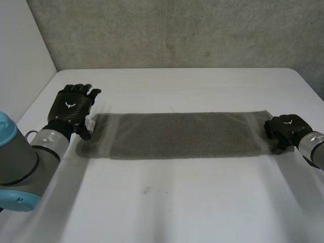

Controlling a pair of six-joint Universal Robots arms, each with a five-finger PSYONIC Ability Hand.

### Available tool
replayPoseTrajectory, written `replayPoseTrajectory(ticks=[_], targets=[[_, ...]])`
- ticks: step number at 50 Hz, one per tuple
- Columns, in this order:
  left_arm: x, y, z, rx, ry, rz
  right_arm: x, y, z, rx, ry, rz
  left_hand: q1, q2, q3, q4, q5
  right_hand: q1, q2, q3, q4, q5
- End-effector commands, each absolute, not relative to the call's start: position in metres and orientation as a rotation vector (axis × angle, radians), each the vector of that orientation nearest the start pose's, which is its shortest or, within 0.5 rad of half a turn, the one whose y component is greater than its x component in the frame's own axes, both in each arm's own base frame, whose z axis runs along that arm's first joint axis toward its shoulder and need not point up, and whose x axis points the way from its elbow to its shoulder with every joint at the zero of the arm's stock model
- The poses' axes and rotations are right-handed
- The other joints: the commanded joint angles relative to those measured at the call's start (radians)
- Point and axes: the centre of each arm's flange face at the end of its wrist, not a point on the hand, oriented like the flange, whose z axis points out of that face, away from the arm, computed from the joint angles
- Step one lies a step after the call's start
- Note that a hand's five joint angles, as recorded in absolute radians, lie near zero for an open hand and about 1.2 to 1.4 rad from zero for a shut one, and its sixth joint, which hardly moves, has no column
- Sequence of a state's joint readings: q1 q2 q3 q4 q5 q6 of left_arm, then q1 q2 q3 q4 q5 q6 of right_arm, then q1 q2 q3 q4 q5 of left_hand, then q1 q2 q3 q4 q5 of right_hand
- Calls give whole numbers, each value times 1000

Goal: Fold the towel.

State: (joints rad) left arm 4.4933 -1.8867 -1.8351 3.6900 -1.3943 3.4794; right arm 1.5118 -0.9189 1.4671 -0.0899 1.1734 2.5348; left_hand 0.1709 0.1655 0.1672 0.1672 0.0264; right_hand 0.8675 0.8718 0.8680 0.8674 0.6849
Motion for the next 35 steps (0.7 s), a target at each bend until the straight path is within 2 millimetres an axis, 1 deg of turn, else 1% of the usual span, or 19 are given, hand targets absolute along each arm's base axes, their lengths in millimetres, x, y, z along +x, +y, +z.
replayPoseTrajectory(ticks=[1, 3, 6, 12, 13, 14, 16, 17, 19, 22, 25, 27, 28, 29, 30, 31, 33, 34, 35], targets=[[-218, -300, 177, 818, 2146, -2211, 136, -384, 118, -1056, 2454, -1752, 4, 9, 7, 7, -26, 186, 182, 186, 186, 194], [-218, -299, 176, 818, 2148, -2209, 129, -389, 114, -1062, 2470, -1753, 4, 9, 7, 7, -26, 467, 462, 466, 467, 475], [-218, -299, 176, 818, 2148, -2209, 123, -391, 114, -1059, 2487, -1757, 4, 9, 7, 7, -26, 529, 524, 528, 529, 537], [-218, -298, 174, 819, 2159, -2198, 92, -401, 123, -1042, 2564, -1812, 4, 9, 7, 7, -26, 529, 524, 528, 529, 537], [-218, -297, 174, 819, 2159, -2198, 78, -404, 128, -1022, 2593, -1838, 4, 9, 7, 7, -26, 529, 524, 528, 529, 537], [-218, -297, 174, 819, 2159, -2198, 78, -404, 128, -1022, 2593, -1838, 4, 9, 7, 7, -26, 529, 524, 528, 529, 537], [-217, -297, 173, 819, 2160, -2197, 42, -413, 141, -968, 2662, -1905, 4, 9, 7, 7, -26, 529, 524, 528, 529, 537], [-217, -297, 173, 819, 2160, -2197, 42, -413, 141, -967, 2662, -1906, 4, 9, 7, 7, -26, 529, 524, 528, 529, 537], [-218, -297, 174, 818, 2157, -2200, 10, -417, 151, -961, 2740, -1930, 4, 9, 7, 7, -26, 529, 524, 528, 529, 537], [-218, -297, 175, 818, 2155, -2202, 0, -418, 160, -1041, 2767, -1914, 4, 9, 7, 7, -26, 529, 524, 528, 529, 537], [-217, -297, 175, 817, 2153, -2203, 1, -419, 166, -1077, 2759, -1913, 4, 9, 7, 7, -26, 529, 524, 528, 529, 537], [-217, -297, 177, 813, 2147, -2210, 22, -423, 186, -1129, 2683, -1969, 4, 9, 7, 7, -26, 529, 524, 528, 529, 537], [-218, -297, 178, 812, 2146, -2211, 51, -422, 202, -1172, 2593, -2029, 4, 9, 7, 7, -26, 529, 524, 528, 529, 537], [-218, -297, 178, 812, 2146, -2211, 51, -422, 202, -1173, 2592, -2029, 4, 9, 7, 7, -26, 529, 524, 528, 529, 537], [-218, -296, 178, 813, 2147, -2210, 83, -418, 218, -1207, 2480, -2081, 4, 9, 7, 7, -26, 529, 524, 528, 529, 537], [-218, -296, 178, 813, 2147, -2210, 83, -418, 218, -1207, 2479, -2082, 4, 9, 7, 7, -26, 529, 524, 528, 529, 537], [-217, -295, 178, 813, 2146, -2211, 145, -404, 234, -1276, 2277, -2109, 4, 9, 7, 7, -26, 529, 524, 528, 529, 537], [-217, -295, 178, 812, 2146, -2211, 145, -404, 234, -1276, 2276, -2109, 4, 9, 7, 7, -26, 529, 524, 528, 529, 537], [-217, -295, 178, 811, 2145, -2211, 175, -395, 240, -1309, 2182, -2110, 4, 9, 7, 7, -26, 529, 524, 528, 529, 537]])
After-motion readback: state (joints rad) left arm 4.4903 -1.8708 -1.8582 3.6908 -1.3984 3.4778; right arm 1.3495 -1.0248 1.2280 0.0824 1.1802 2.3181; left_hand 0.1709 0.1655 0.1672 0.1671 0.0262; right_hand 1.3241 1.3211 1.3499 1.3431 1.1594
